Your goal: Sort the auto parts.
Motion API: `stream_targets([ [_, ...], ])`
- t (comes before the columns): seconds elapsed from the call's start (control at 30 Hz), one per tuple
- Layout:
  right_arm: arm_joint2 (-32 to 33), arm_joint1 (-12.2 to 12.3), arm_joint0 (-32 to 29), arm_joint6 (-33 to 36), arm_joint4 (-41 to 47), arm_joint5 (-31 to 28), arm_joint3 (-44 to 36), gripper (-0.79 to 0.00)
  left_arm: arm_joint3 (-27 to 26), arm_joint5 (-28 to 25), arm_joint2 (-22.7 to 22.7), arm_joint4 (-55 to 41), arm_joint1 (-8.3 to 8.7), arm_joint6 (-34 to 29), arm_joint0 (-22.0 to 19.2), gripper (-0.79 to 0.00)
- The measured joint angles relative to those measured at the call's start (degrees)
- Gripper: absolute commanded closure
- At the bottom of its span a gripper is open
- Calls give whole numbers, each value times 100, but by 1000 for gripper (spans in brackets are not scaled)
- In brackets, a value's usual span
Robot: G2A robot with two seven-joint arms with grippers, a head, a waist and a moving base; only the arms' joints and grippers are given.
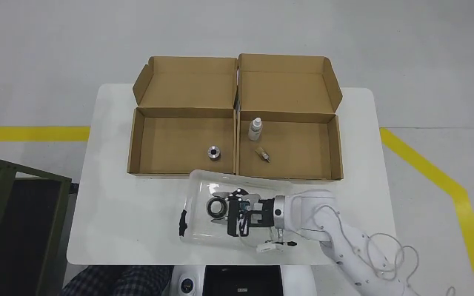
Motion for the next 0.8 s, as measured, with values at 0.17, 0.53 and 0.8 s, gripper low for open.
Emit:
stream_targets([
  [0.17, 285, 69, -145, -183, 33, -37, -235, 0, 0, 0, 0, 0, 0, 0, 0, -785],
  [0.53, 903, 195, -474, -585, 153, 36, -552, 0, 0, 0, 0, 0, 0, 0, 0, -785],
  [0.8, 1257, 261, -653, -845, 255, 93, -703, 0, 0, 0, 0, 0, 0, 0, 0, -785],
])
